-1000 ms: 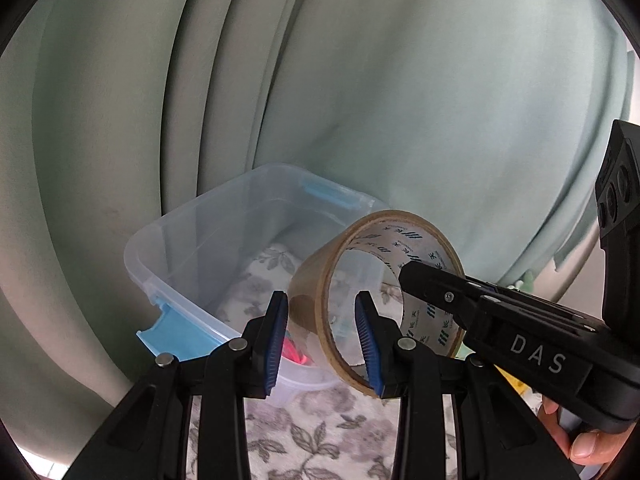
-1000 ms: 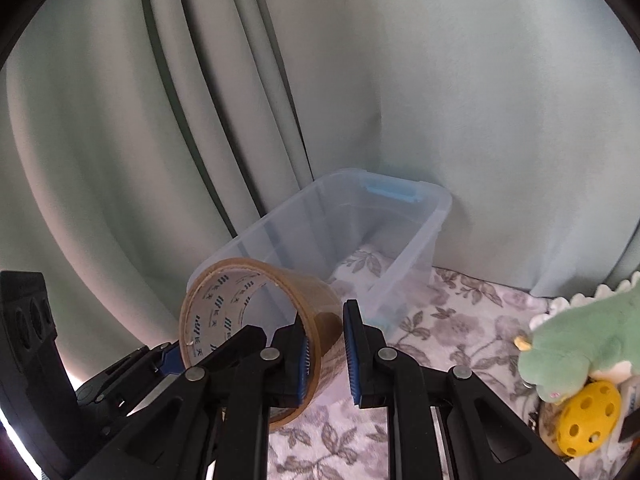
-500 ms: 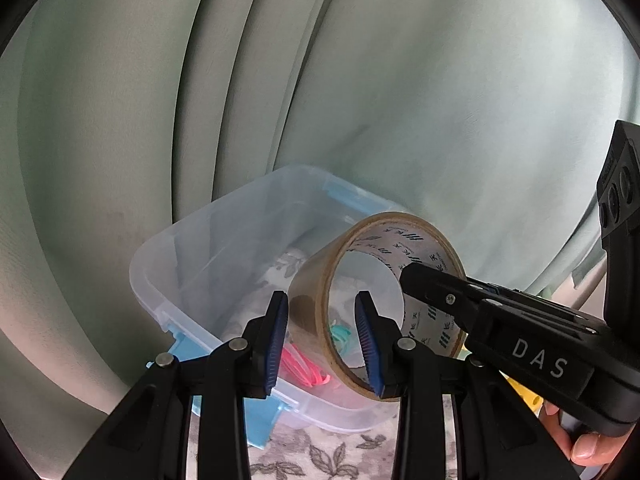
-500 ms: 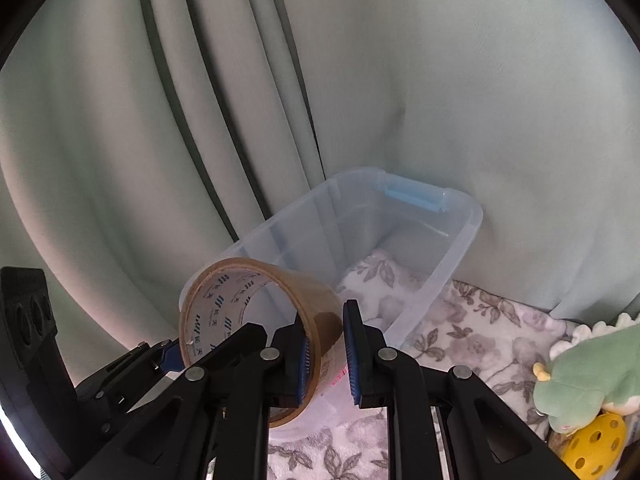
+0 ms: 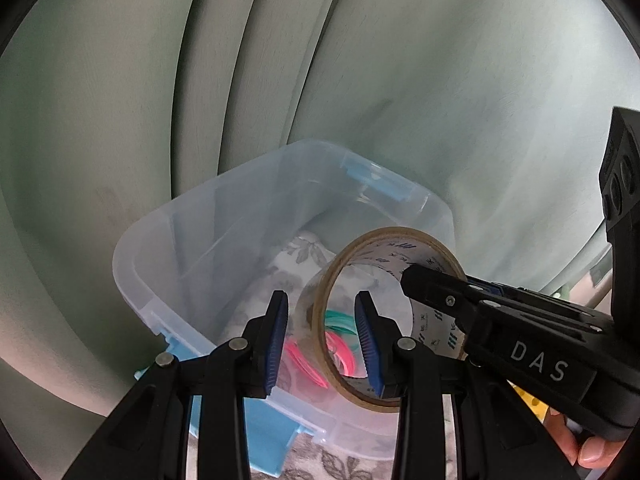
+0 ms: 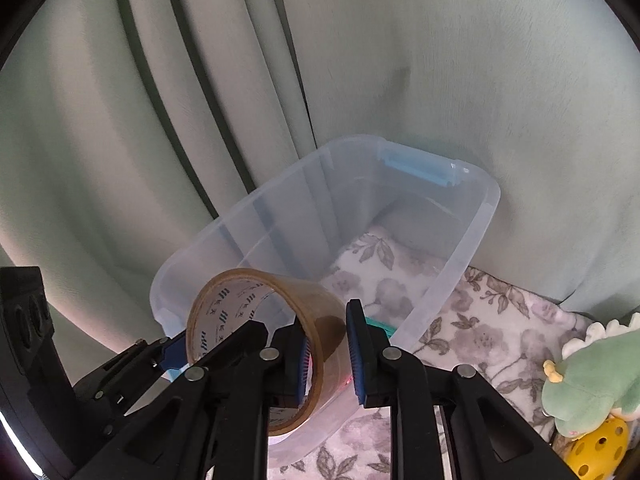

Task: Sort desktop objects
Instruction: 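Lift the tape roll with the right tool into the clear bin and open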

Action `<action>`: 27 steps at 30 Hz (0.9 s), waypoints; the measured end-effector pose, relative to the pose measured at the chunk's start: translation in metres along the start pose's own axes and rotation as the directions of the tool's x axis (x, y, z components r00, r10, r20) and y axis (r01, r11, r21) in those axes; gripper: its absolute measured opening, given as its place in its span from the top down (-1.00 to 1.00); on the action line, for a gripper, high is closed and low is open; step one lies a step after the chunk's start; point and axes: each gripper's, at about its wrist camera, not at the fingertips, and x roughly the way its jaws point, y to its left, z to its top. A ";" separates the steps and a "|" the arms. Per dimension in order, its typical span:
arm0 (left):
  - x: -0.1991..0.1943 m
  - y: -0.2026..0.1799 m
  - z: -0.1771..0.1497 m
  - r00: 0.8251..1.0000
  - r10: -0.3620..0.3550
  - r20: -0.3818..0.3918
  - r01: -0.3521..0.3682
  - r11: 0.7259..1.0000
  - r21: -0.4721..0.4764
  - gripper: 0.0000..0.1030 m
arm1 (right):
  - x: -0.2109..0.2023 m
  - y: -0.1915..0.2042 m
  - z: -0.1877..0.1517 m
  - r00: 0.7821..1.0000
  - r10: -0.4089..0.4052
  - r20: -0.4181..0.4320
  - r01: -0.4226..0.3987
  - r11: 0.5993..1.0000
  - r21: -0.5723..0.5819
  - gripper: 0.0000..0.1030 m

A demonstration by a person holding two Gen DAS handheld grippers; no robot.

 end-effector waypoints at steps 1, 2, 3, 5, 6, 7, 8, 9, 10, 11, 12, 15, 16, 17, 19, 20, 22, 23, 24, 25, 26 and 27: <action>0.002 0.001 0.001 1.000 0.001 0.001 -0.001 1.000 0.003 0.31 | 0.001 -0.001 0.001 1.000 -0.002 -0.002 0.002 1.000 0.000 0.59; 0.003 0.002 0.001 1.000 0.001 0.001 -0.001 1.000 0.003 0.31 | 0.001 -0.001 0.001 1.000 -0.004 -0.003 0.004 1.000 0.000 0.59; 0.005 0.003 0.002 1.000 0.003 0.000 -0.003 1.000 0.004 0.31 | 0.002 -0.002 0.002 1.000 -0.006 -0.004 0.006 1.000 0.001 0.59; 0.001 -0.002 -0.001 1.000 0.011 -0.001 -0.011 1.000 0.011 0.31 | 0.003 -0.001 0.002 1.000 -0.008 -0.007 0.008 1.000 0.001 0.59; -0.004 -0.007 -0.005 1.000 0.015 -0.001 -0.015 1.000 0.014 0.31 | 0.003 -0.001 0.002 1.000 -0.009 -0.008 0.009 1.000 0.002 0.59; -0.003 -0.007 -0.004 1.000 0.018 -0.002 -0.018 1.000 0.017 0.31 | 0.002 -0.001 0.001 1.000 -0.009 -0.010 0.009 1.000 0.003 0.59; -0.002 -0.006 -0.004 1.000 0.021 -0.002 -0.021 1.000 0.019 0.31 | 0.002 -0.001 0.001 1.000 -0.010 -0.010 0.010 1.000 0.004 0.59; -0.001 -0.006 -0.004 1.000 0.021 -0.001 -0.021 1.000 0.021 0.31 | 0.001 -0.002 0.001 1.000 -0.010 -0.009 0.010 1.000 0.006 0.59; -0.002 -0.006 -0.003 1.000 0.023 -0.001 -0.023 0.999 0.023 0.31 | 0.002 -0.003 0.001 1.000 -0.011 -0.008 0.011 1.000 0.008 0.59; -0.002 -0.006 -0.004 1.000 0.026 -0.001 -0.026 0.999 0.025 0.31 | 0.005 -0.003 0.001 1.000 -0.011 -0.009 0.011 1.000 0.008 0.59; -0.003 -0.007 -0.004 1.000 0.029 0.000 -0.029 0.999 0.027 0.31 | 0.006 -0.003 0.001 1.000 -0.012 -0.010 0.013 1.000 0.009 0.58; -0.007 -0.008 -0.005 0.999 0.036 0.001 -0.036 0.999 0.029 0.31 | 0.008 -0.005 0.001 1.000 -0.015 -0.012 0.015 1.000 0.014 0.56; -0.009 -0.004 0.001 0.999 0.036 0.000 -0.036 0.999 0.029 0.31 | 0.009 -0.005 0.001 1.000 -0.013 -0.012 0.013 1.000 0.016 0.54; 0.000 -0.011 0.006 0.999 0.036 -0.002 -0.036 0.999 0.030 0.30 | 0.008 -0.005 0.000 1.000 -0.011 -0.012 0.011 1.000 0.018 0.52; 0.009 -0.024 0.004 0.999 0.039 -0.005 -0.039 0.999 0.034 0.30 | 0.008 -0.005 0.000 1.000 -0.010 -0.013 0.010 1.000 0.018 0.49; 0.007 -0.024 0.004 0.999 0.039 -0.006 -0.038 0.999 0.034 0.30 | 0.008 -0.005 0.000 1.000 -0.010 -0.013 0.010 1.000 0.018 0.49; 0.006 -0.025 0.006 0.999 0.037 -0.007 -0.037 0.999 0.031 0.30 | 0.002 -0.006 0.000 1.000 0.013 -0.023 -0.013 1.000 0.000 0.46; 0.001 -0.025 0.005 0.999 0.037 -0.008 -0.037 0.999 0.029 0.30 | -0.001 -0.006 0.000 0.999 0.022 -0.026 -0.022 1.000 -0.007 0.45; -0.002 -0.024 0.005 0.999 0.038 -0.009 -0.037 0.999 0.027 0.28 | -0.001 -0.005 0.000 0.999 0.022 -0.024 -0.023 1.000 -0.008 0.45; -0.006 -0.024 0.003 0.999 0.037 -0.008 -0.037 0.999 0.023 0.26 | 0.000 -0.005 0.001 0.999 0.023 -0.023 -0.023 1.000 -0.009 0.43; -0.008 -0.023 0.002 0.999 0.039 -0.009 -0.038 0.999 0.020 0.23 | 0.000 -0.005 0.001 0.999 0.026 -0.023 -0.026 1.000 -0.010 0.40; -0.009 -0.024 0.002 0.999 0.042 -0.010 -0.042 0.999 0.019 0.19 | 0.000 -0.004 0.001 0.999 0.025 -0.023 -0.025 1.000 -0.011 0.39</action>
